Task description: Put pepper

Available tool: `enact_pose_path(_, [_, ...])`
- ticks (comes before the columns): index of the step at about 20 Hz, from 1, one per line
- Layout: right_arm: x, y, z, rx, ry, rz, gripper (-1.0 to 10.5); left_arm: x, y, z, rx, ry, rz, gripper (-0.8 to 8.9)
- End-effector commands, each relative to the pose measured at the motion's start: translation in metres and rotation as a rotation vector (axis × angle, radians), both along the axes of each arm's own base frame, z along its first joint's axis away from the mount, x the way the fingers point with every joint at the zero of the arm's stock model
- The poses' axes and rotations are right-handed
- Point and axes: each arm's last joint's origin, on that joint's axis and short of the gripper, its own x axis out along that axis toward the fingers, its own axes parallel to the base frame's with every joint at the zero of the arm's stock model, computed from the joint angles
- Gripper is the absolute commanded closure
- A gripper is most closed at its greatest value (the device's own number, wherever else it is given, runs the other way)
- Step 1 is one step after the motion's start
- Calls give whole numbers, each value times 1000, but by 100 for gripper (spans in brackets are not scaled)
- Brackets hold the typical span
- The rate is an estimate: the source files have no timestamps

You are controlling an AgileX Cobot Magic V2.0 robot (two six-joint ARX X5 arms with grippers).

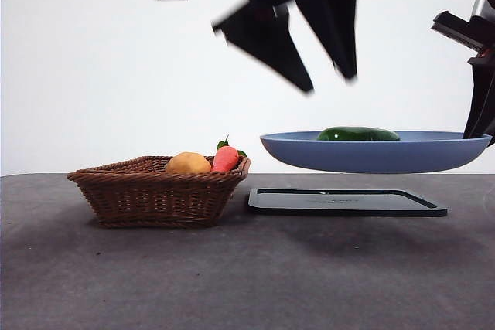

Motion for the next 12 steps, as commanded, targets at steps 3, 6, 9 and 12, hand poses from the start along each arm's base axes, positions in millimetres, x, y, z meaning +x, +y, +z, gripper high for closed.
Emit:
enact_pose_path(3, [8,1,1,29,-6,-45,942,-24,27,50,-67,-81,-47,555])
enact_pose_path(6, [24,2,1,12,5,-66,942,-45,55,85,-149,-156,-52,555])
enact_pose_path(9, [52,3,2,5,14,-71,942,-66,83,111,-199,-209,-50,555])
enact_pose_path(12, [87,0,2,-2,13,-92,941,-86,112,128,-212,-256,-29,555])
